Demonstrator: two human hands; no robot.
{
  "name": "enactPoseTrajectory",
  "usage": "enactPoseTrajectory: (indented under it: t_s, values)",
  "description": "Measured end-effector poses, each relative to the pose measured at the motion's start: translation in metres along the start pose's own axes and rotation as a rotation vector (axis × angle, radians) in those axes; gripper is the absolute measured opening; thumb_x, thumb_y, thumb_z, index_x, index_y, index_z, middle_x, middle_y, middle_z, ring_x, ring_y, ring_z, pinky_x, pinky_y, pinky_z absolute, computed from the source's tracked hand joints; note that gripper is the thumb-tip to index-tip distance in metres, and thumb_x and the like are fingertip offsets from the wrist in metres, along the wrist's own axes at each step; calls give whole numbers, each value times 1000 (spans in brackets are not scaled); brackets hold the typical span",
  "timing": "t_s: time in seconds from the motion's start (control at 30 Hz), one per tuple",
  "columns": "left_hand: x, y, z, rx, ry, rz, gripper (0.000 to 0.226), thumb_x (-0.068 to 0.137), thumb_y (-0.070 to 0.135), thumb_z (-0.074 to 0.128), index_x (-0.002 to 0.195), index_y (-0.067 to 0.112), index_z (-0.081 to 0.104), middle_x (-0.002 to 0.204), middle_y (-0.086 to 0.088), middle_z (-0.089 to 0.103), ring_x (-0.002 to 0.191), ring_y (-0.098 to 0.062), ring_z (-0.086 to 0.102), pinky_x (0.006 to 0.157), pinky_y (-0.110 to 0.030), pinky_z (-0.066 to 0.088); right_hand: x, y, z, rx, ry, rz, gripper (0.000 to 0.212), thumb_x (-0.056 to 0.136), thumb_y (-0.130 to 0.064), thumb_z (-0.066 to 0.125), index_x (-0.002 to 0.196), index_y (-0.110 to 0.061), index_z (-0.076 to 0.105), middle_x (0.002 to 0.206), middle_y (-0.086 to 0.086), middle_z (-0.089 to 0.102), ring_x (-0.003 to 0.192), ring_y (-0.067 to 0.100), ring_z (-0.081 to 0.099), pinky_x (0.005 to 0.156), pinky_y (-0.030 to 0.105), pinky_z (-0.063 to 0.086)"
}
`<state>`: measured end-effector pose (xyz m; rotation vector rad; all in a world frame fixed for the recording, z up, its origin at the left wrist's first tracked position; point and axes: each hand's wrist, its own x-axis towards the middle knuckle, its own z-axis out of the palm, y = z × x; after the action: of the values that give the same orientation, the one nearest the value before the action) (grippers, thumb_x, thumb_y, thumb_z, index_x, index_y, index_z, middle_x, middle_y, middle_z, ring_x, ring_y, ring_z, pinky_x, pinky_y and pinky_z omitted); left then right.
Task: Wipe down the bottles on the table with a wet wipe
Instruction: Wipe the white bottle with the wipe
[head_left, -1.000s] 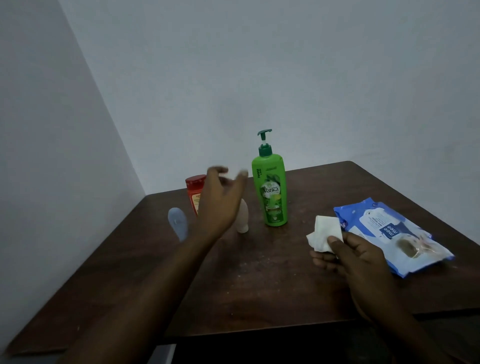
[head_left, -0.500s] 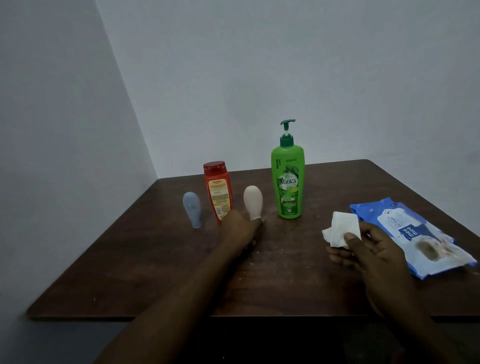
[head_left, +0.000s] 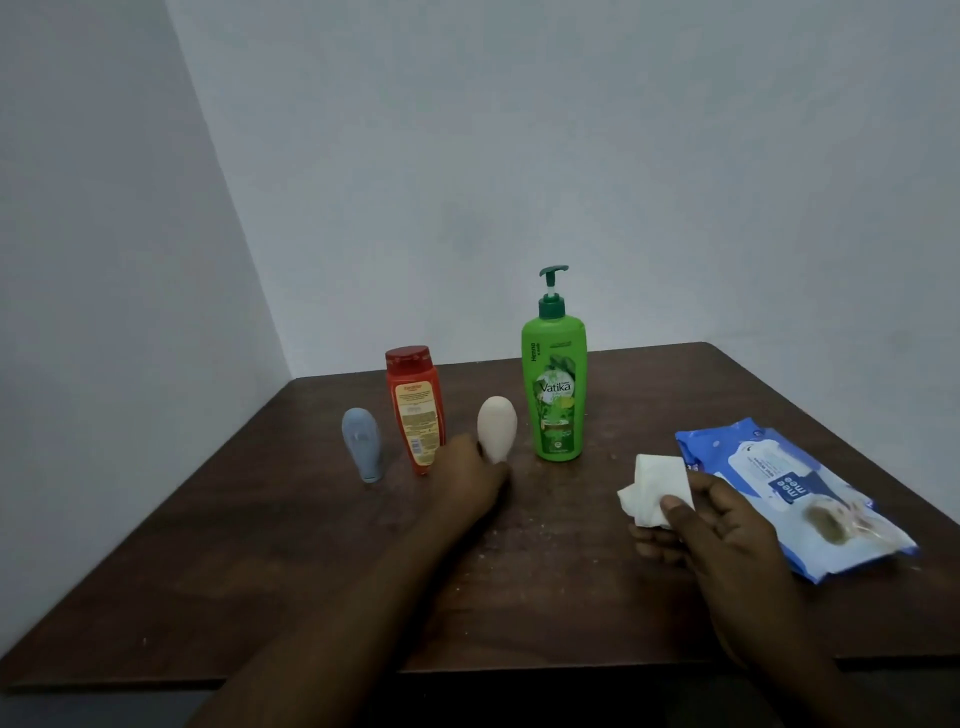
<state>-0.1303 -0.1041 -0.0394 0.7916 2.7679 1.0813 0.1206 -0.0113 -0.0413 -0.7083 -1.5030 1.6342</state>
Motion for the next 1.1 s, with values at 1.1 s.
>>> enactPoseTrajectory:
  t_s: [1.1]
  values:
    - [-5, 22, 10, -699, -136, 374, 43, 97, 22, 71, 132, 35, 50, 122, 11, 67, 111, -8, 67, 83, -17, 57, 145, 14, 105, 74, 305, -110, 19, 101, -20, 43, 91, -16, 60, 94, 14, 71, 79, 26, 66, 69, 43, 57]
